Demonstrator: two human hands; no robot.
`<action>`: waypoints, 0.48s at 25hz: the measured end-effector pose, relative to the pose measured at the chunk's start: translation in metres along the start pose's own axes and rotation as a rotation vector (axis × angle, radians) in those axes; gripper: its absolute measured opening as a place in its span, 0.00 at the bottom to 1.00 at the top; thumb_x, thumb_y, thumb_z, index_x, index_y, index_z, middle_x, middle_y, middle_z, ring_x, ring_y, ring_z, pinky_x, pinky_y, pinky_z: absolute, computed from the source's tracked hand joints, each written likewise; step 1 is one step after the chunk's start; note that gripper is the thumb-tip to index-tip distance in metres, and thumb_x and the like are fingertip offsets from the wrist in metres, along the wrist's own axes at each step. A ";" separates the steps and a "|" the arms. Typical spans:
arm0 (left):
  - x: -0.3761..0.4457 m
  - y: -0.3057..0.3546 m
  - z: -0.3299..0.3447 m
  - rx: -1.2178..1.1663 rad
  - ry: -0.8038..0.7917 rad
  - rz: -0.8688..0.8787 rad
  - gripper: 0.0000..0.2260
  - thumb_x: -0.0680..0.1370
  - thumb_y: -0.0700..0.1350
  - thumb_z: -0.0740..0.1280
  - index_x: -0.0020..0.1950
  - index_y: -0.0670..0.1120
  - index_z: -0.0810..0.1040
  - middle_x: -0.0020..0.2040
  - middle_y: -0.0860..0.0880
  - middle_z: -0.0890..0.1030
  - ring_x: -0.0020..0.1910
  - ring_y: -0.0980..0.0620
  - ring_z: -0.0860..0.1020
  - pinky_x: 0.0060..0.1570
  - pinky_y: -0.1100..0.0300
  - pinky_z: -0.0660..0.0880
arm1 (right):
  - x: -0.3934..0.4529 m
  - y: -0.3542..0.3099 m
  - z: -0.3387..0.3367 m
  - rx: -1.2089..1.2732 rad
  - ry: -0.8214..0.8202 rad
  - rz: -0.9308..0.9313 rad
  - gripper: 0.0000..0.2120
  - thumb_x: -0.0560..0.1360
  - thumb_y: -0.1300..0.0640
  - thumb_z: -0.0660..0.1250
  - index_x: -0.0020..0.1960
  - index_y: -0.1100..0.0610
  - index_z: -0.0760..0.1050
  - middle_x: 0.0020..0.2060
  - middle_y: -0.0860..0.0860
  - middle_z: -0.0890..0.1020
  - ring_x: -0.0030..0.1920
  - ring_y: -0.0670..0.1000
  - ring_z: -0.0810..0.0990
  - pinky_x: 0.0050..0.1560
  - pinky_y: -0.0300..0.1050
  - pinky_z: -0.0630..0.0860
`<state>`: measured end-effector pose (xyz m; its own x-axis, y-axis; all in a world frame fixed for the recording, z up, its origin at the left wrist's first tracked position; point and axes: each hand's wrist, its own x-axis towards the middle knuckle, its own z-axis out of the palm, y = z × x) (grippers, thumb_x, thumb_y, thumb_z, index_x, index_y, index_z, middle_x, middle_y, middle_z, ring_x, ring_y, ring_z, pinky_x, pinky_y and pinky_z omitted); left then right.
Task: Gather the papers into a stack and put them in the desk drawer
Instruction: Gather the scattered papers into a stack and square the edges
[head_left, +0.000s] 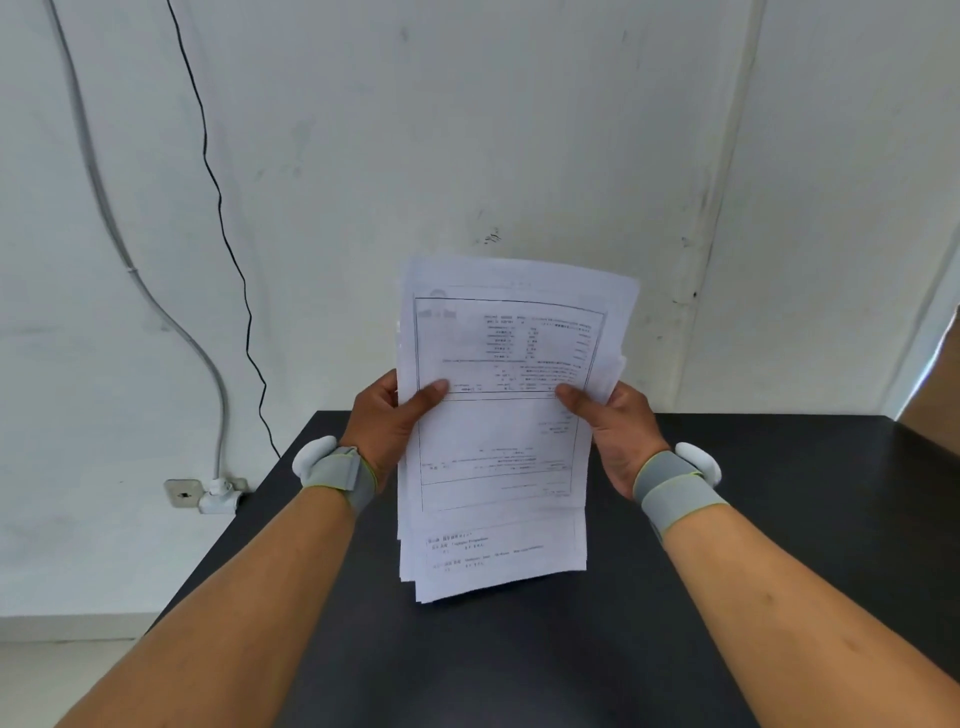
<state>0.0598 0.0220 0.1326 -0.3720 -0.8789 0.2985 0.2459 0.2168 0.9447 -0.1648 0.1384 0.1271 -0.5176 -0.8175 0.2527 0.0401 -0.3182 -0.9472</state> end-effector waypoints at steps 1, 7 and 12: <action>-0.001 0.002 0.002 -0.006 0.005 0.005 0.10 0.73 0.47 0.75 0.54 0.50 0.83 0.50 0.52 0.87 0.49 0.52 0.86 0.45 0.62 0.81 | 0.001 -0.003 0.000 -0.002 -0.009 -0.010 0.11 0.72 0.60 0.76 0.54 0.56 0.83 0.50 0.51 0.88 0.51 0.53 0.87 0.55 0.49 0.82; -0.007 -0.009 0.007 0.043 0.000 -0.027 0.10 0.74 0.50 0.73 0.53 0.50 0.83 0.50 0.50 0.87 0.50 0.50 0.85 0.51 0.55 0.82 | 0.000 0.012 -0.005 -0.079 -0.030 0.001 0.15 0.70 0.59 0.78 0.56 0.57 0.83 0.52 0.52 0.88 0.54 0.54 0.85 0.59 0.49 0.79; 0.002 0.010 0.013 0.096 0.023 0.092 0.10 0.78 0.47 0.70 0.58 0.46 0.81 0.50 0.52 0.85 0.50 0.55 0.84 0.46 0.64 0.82 | 0.003 0.004 -0.005 -0.050 -0.019 0.000 0.15 0.71 0.58 0.78 0.56 0.57 0.83 0.52 0.53 0.88 0.52 0.55 0.86 0.56 0.52 0.81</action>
<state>0.0498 0.0284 0.1445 -0.3310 -0.8626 0.3826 0.1909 0.3359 0.9224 -0.1705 0.1374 0.1226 -0.5012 -0.8267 0.2557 -0.0032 -0.2938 -0.9559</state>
